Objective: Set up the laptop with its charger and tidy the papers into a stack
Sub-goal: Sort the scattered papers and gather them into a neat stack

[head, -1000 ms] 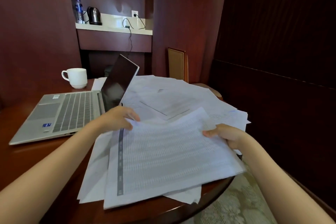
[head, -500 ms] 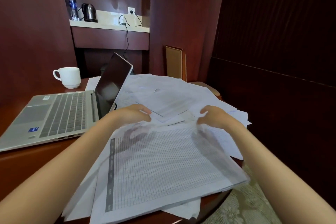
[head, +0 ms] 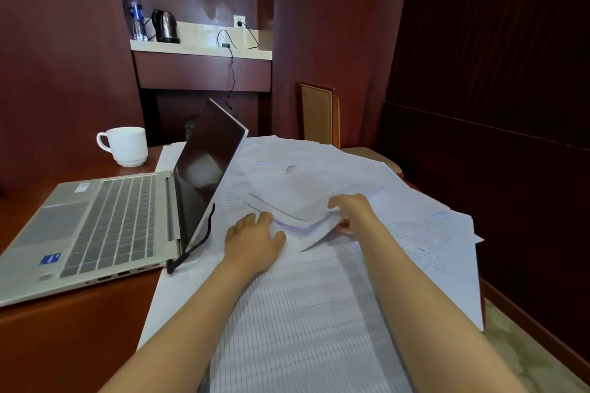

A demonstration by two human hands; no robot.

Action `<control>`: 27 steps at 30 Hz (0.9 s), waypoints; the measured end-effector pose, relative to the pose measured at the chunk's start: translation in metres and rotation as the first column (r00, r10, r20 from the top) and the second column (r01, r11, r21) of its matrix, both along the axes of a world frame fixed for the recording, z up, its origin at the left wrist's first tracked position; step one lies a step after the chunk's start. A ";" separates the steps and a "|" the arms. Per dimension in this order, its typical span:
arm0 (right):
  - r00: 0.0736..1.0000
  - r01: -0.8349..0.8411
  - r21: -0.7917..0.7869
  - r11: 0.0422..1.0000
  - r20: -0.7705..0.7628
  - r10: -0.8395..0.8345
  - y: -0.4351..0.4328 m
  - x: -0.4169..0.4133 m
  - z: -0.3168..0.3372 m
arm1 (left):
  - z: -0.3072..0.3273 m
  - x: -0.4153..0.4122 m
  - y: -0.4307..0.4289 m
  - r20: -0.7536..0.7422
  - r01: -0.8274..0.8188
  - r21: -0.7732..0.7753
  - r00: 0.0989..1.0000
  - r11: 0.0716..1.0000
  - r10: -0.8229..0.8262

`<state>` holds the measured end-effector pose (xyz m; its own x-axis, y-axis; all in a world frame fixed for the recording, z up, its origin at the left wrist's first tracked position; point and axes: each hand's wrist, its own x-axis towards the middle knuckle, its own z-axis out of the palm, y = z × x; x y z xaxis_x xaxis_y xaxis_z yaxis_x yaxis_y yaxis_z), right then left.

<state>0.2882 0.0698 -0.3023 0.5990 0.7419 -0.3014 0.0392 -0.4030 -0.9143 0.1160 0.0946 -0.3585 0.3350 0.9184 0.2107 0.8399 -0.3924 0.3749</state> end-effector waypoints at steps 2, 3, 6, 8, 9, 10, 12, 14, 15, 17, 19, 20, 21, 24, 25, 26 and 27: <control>0.988 0.067 0.040 0.997 0.139 -0.072 0.001 0.002 -0.018 | -0.002 -0.003 0.003 -0.025 -0.017 -0.009 1.000 1.000 0.017; 0.975 0.085 0.059 0.995 0.199 -0.095 0.000 0.003 -0.025 | -0.002 -0.005 0.004 -0.041 -0.019 -0.004 0.999 1.000 0.019; 0.949 0.038 0.024 0.999 0.313 -0.044 0.002 0.004 -0.030 | -0.003 -0.006 0.003 -0.079 -0.029 0.022 0.996 0.999 0.030; 0.946 -0.001 0.010 1.000 0.325 -0.002 0.004 0.002 -0.027 | -0.003 -0.005 0.003 -0.091 -0.035 0.028 0.995 0.999 0.037; 0.964 -0.026 0.032 0.999 0.265 0.016 0.006 0.002 -0.028 | -0.003 -0.005 0.003 -0.091 -0.034 0.026 0.995 0.999 0.036; 0.985 -0.053 0.057 0.997 0.167 0.042 0.006 0.001 -0.029 | -0.003 -0.004 0.003 -0.084 -0.034 0.023 0.996 0.999 0.036; 0.997 -0.076 0.101 0.992 -0.018 0.078 0.007 0.002 -0.031 | -0.003 -0.004 0.005 -0.041 -0.057 0.009 0.998 0.998 0.057; 0.999 -0.027 0.125 0.992 -0.042 0.032 0.009 0.006 -0.031 | -0.002 -0.005 0.006 0.024 -0.113 -0.011 0.993 0.994 0.113; 1.000 0.025 0.140 0.990 -0.020 -0.023 0.011 0.010 -0.031 | -0.001 -0.006 0.007 0.059 -0.145 -0.018 0.988 0.989 0.146; 0.993 0.114 0.171 0.979 0.015 -0.118 0.011 0.018 -0.033 | 0.000 -0.009 0.008 0.140 -0.187 -0.054 0.971 0.981 0.193; 0.985 0.169 0.212 0.962 -0.023 -0.168 0.009 0.023 -0.034 | 0.002 -0.012 0.009 0.225 -0.184 -0.116 0.952 0.976 0.207; 0.982 0.186 0.225 0.956 -0.061 -0.177 0.007 0.025 -0.034 | 0.004 -0.013 0.009 0.252 -0.178 -0.133 0.946 0.975 0.207; 0.978 0.200 0.237 0.951 -0.108 -0.179 0.007 0.026 -0.034 | 0.005 -0.014 0.008 0.273 -0.170 -0.142 0.940 0.975 0.203; 0.966 0.210 0.279 0.937 -0.210 -0.154 0.005 0.022 -0.028 | 0.012 -0.010 0.005 0.434 -0.142 -0.203 0.874 0.969 0.219; 0.965 0.197 0.280 0.940 -0.227 -0.134 0.004 0.020 -0.026 | 0.014 -0.009 0.006 0.524 -0.132 -0.251 0.814 0.959 0.249; 0.964 0.175 0.269 0.947 -0.244 -0.109 0.003 0.019 -0.024 | 0.016 -0.009 0.007 0.624 -0.112 -0.308 0.726 0.945 0.290; 0.962 0.150 0.244 0.958 -0.258 -0.085 0.003 0.020 -0.023 | 0.017 -0.010 0.009 0.713 -0.080 -0.374 0.612 0.924 0.341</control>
<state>0.3081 0.0725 -0.3250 0.6199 0.7421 -0.2552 -0.2295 -0.1395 -0.9632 0.1061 0.1038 -0.3416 -0.0342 0.9992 0.0208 0.2505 -0.0116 0.9681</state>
